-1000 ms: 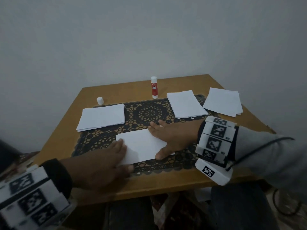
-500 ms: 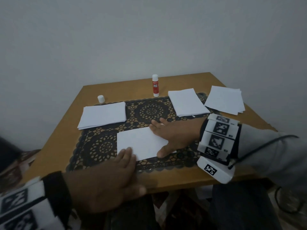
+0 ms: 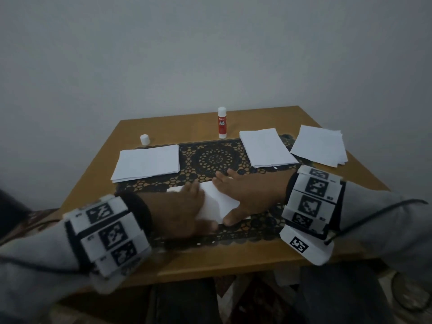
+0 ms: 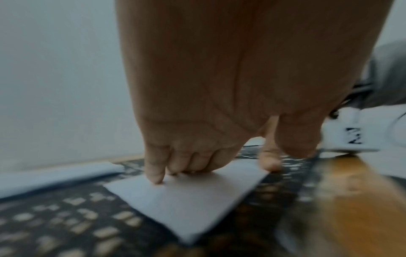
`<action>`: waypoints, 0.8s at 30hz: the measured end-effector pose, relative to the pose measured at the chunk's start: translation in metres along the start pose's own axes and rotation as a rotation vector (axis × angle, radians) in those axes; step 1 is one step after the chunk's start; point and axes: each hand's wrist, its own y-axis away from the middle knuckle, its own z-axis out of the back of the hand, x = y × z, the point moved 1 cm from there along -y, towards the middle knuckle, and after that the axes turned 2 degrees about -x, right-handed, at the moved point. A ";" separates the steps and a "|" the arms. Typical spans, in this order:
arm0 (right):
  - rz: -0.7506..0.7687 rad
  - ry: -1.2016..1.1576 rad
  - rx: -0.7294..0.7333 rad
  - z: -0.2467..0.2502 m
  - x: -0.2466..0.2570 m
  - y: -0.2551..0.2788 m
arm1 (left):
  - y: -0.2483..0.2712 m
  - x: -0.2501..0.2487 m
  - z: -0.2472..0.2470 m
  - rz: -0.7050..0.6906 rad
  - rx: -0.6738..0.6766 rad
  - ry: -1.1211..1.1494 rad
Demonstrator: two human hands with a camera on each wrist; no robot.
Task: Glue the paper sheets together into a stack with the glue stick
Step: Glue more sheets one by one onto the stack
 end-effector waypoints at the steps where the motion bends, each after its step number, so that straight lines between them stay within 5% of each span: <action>1: -0.003 0.004 0.001 0.000 0.000 0.001 | 0.002 -0.004 -0.002 -0.039 0.018 -0.001; 13: -0.021 0.064 0.176 -0.009 0.033 0.028 | -0.009 0.032 -0.009 0.033 -0.091 -0.029; 24: -0.220 -0.050 0.153 -0.001 0.038 0.017 | -0.008 0.037 -0.010 0.012 -0.352 0.013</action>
